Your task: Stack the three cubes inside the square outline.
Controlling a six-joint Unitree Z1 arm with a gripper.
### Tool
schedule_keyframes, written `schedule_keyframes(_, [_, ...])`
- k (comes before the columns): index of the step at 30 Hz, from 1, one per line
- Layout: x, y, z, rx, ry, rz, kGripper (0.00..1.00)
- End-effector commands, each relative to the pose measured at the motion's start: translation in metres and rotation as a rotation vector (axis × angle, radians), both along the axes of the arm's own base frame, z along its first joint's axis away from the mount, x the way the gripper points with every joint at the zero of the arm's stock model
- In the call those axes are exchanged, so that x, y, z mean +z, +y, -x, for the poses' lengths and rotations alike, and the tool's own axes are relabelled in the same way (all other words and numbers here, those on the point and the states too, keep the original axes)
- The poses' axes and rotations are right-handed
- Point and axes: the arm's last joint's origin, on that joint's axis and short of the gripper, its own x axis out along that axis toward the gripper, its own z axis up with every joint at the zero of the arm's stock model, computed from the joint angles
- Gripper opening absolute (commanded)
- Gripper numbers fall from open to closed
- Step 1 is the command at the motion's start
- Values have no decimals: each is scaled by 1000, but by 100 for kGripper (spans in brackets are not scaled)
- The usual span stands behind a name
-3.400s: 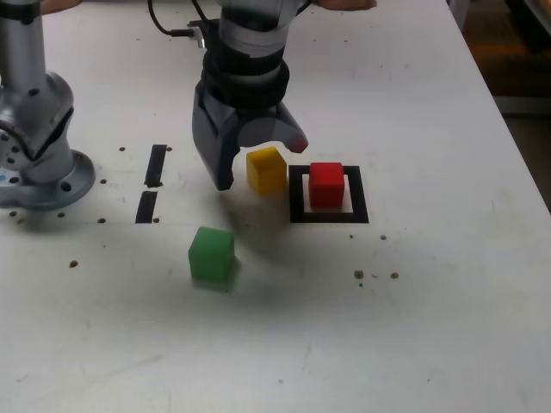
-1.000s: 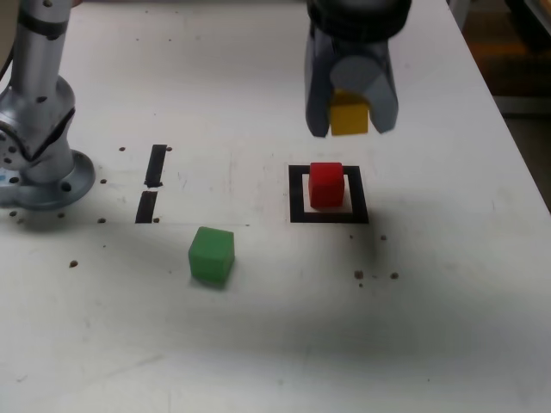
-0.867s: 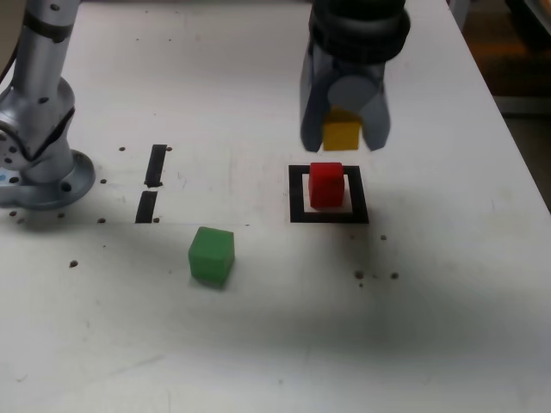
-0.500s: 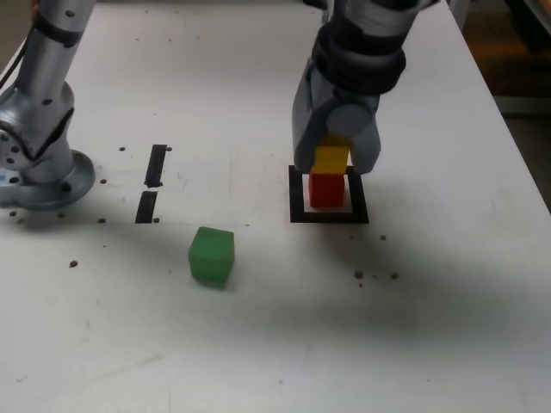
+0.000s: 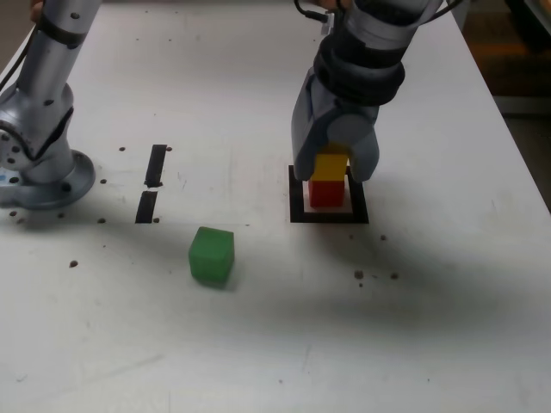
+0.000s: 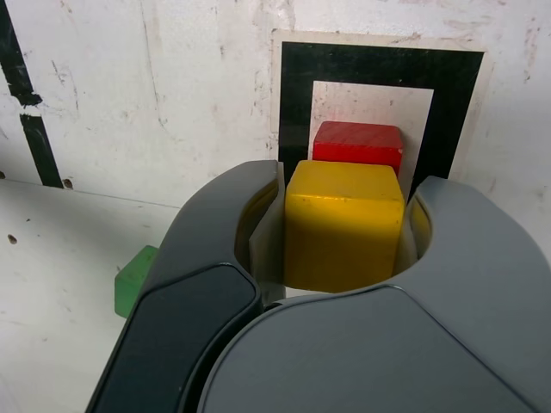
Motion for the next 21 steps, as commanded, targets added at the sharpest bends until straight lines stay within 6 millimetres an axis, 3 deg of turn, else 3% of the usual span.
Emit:
schedule_keyframes(1, [-2, 1, -1, 0, 2, -4, 18])
schedule_keyframes(15, [-6, 1, -1, 0, 0, -6, 23])
schedule_keyframes(21, [-8, 3, 0, 3, 8, -5, 32])
